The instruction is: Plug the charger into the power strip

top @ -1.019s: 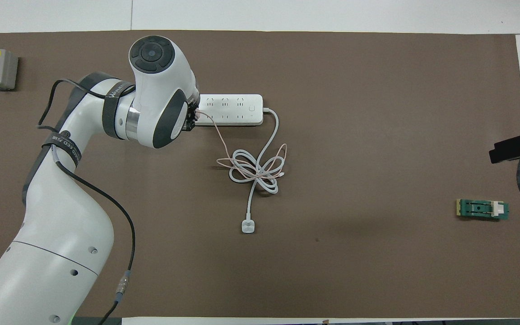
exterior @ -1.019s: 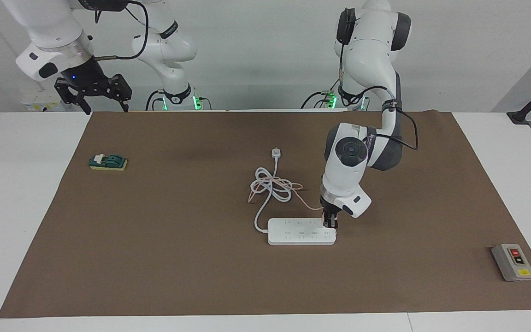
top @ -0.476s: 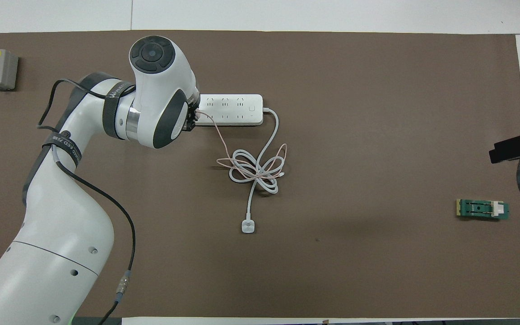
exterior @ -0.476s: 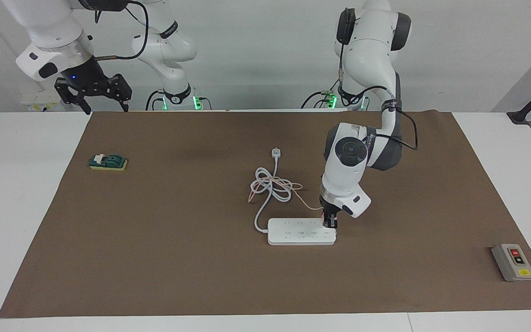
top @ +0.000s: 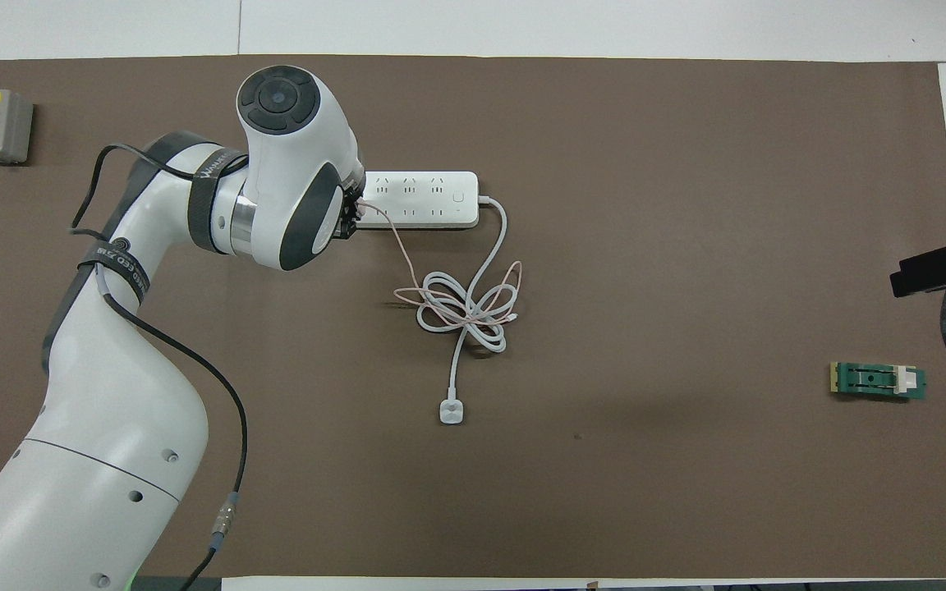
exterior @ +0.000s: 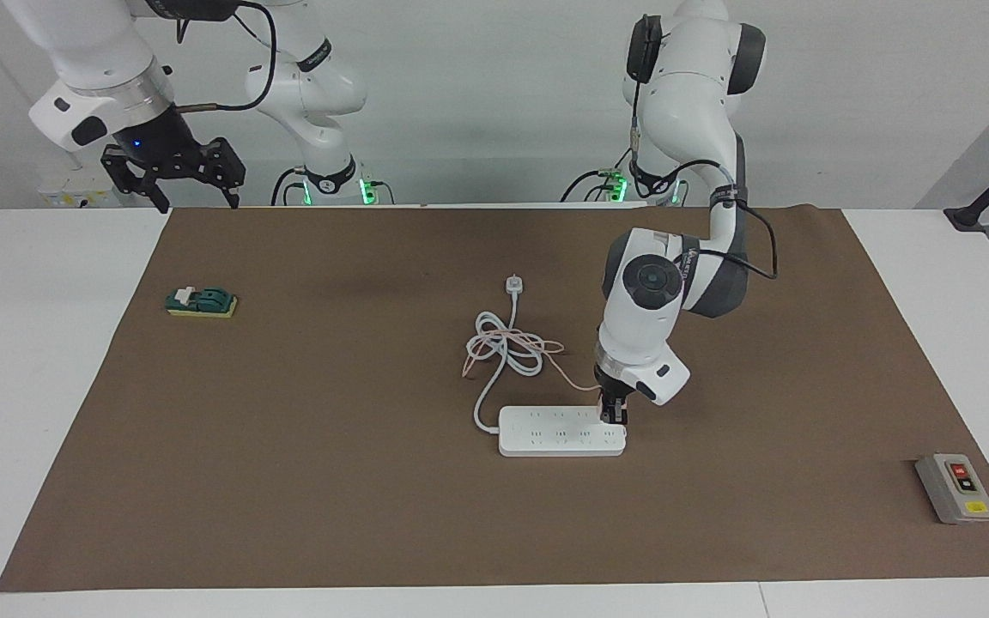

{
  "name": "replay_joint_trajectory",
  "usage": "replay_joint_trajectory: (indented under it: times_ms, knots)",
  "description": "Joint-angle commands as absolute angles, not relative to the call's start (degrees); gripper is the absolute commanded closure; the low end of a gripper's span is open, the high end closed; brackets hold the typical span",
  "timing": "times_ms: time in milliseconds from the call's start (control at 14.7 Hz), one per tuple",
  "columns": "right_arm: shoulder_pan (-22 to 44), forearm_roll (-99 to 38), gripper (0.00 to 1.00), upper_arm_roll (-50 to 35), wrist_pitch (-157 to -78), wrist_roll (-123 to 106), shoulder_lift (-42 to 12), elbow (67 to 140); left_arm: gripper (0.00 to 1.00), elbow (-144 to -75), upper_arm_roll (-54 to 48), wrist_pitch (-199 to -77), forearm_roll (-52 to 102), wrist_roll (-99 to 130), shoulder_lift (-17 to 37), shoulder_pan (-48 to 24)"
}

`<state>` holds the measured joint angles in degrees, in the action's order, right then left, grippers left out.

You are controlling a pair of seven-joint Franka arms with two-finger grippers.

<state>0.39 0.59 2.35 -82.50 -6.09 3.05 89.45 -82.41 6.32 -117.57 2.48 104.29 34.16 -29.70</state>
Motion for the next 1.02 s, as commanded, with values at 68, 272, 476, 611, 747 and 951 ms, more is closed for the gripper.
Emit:
replay_joint_trajectory:
  times_ms: [68, 272, 476, 611, 747, 951]
  knots:
    - [-0.1, 1.8, 0.0, 1.9, -83.9, -5.6, 4.4, 91.1, 1.0, -83.8, 6.4, -119.1, 1.8, 104.8, 35.5, -30.2]
    - [-0.1, 1.8, 0.0, 1.9, -83.9, -5.6, 4.4, 91.1, 1.0, -83.7, 6.5, -119.0, 1.5, 104.7, 36.1, -30.1]
    - [-0.2, 1.8, 0.0, 1.9, -83.9, -5.6, 4.4, 91.1, 1.0, -83.6, 6.5, -118.8, 1.3, 104.3, 36.2, -29.8]
    - [-0.2, 1.8, 0.0, 1.9, -83.9, -5.6, 4.4, 91.1, 1.0, -83.5, 6.6, -118.6, 1.2, 104.3, 36.0, -30.1]
    - [-0.2, 1.8, 0.0, 1.9, -83.9, -5.6, 4.4, 91.1, 1.0, -82.1, 6.6, -118.1, 1.3, 104.3, 35.9, -30.1]
    - [-0.2, 1.8, 0.0, 1.9, -83.9, -5.6, 4.4, 91.1, 1.0, -82.1, 6.7, -118.0, 1.4, 104.5, 35.7, -30.1]
